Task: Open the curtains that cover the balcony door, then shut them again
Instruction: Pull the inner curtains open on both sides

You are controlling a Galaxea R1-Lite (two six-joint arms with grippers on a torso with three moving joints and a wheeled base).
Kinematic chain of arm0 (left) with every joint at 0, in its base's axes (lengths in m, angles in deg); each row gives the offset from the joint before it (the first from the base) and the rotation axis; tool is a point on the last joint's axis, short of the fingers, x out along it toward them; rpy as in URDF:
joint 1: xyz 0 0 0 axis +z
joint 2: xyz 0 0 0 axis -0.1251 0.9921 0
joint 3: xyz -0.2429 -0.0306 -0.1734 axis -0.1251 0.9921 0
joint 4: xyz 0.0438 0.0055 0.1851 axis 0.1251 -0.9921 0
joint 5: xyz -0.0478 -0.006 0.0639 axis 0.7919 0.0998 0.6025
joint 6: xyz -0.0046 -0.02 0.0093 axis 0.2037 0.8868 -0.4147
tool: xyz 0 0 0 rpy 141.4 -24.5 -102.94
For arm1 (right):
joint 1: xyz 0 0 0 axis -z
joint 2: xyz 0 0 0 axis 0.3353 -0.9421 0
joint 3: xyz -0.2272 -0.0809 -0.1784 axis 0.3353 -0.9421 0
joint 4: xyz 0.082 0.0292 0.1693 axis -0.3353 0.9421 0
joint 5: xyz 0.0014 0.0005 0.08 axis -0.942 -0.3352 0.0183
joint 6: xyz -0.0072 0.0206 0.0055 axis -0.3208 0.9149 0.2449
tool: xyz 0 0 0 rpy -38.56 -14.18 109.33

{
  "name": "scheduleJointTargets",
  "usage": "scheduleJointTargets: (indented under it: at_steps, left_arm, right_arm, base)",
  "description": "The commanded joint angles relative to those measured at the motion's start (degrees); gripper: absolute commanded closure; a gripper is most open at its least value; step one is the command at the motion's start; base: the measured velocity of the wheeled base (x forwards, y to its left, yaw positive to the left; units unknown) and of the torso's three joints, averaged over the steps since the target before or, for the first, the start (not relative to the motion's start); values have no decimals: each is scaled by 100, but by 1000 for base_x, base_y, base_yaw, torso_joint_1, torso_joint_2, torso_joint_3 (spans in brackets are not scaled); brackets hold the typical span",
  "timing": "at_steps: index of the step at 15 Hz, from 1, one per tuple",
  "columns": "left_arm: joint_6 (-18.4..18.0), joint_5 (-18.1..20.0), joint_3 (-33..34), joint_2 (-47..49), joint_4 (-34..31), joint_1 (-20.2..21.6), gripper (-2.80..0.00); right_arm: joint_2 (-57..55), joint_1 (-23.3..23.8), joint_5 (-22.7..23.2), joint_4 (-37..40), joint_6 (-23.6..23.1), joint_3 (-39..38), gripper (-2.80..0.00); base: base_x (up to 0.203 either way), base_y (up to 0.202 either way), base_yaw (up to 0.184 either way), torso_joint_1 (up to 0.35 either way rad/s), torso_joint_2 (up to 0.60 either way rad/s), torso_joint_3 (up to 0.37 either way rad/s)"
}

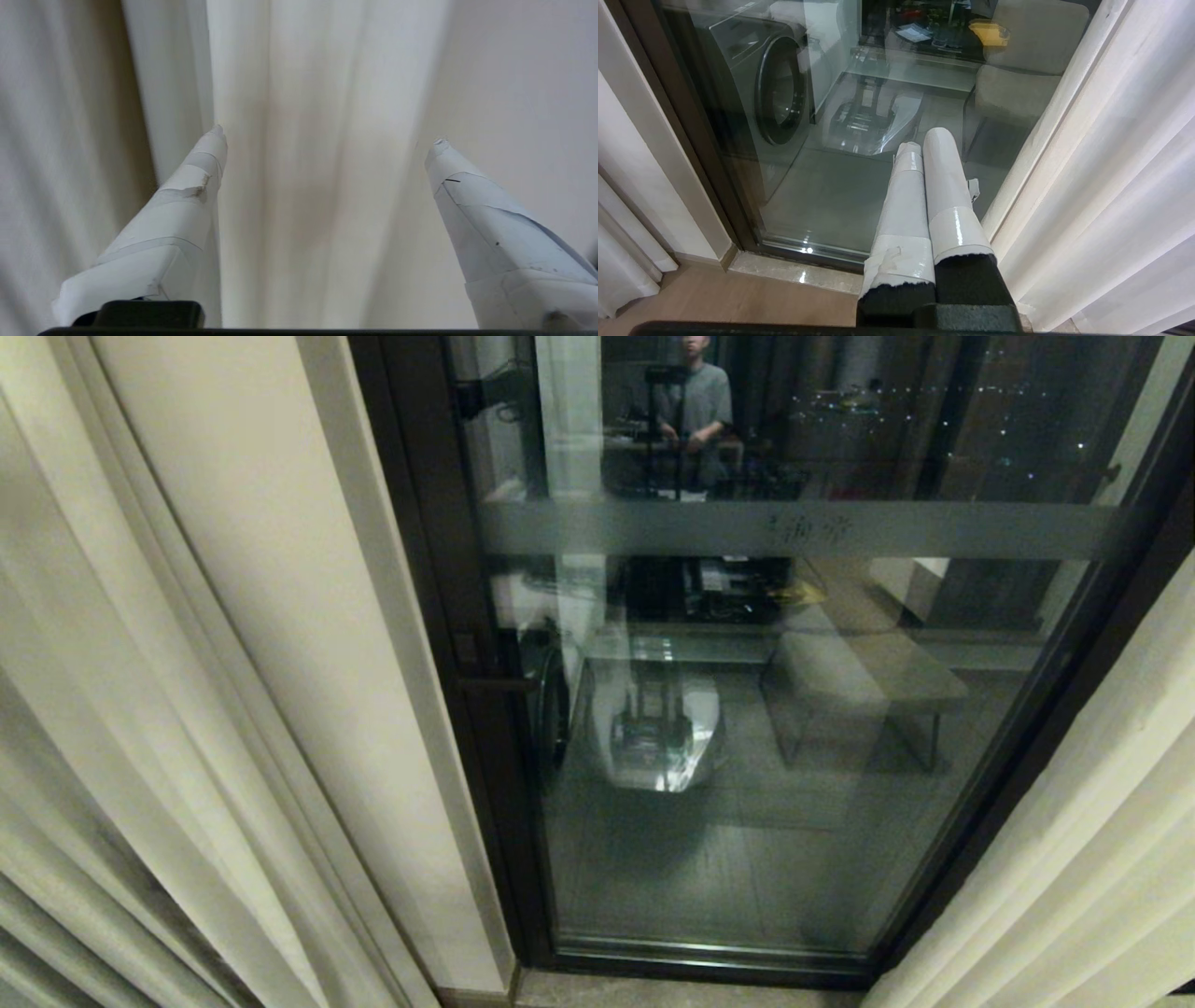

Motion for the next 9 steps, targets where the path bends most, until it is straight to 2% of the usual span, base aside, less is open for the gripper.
scheduleJointTargets:
  at_steps: [1, 4, 9]
  left_arm:
    - [11, -4, 970, -994, 21, 15, -280]
    - [5, -4, 1506, -1351, 38, 17, -280]
    - [4, 5, 1592, -1392, 38, 20, -280]
  right_arm:
    - [-9, -2, 4, 1, -4, -1, 0]
    - [-9, -2, 4, 1, -4, -1, 0]
    - [-9, -2, 4, 1, -4, -1, 0]
  base:
    - [0, 0, 0, 0, 0, 0]
    - [0, 0, 0, 0, 0, 0]
    - [0, 0, 0, 0, 0, 0]
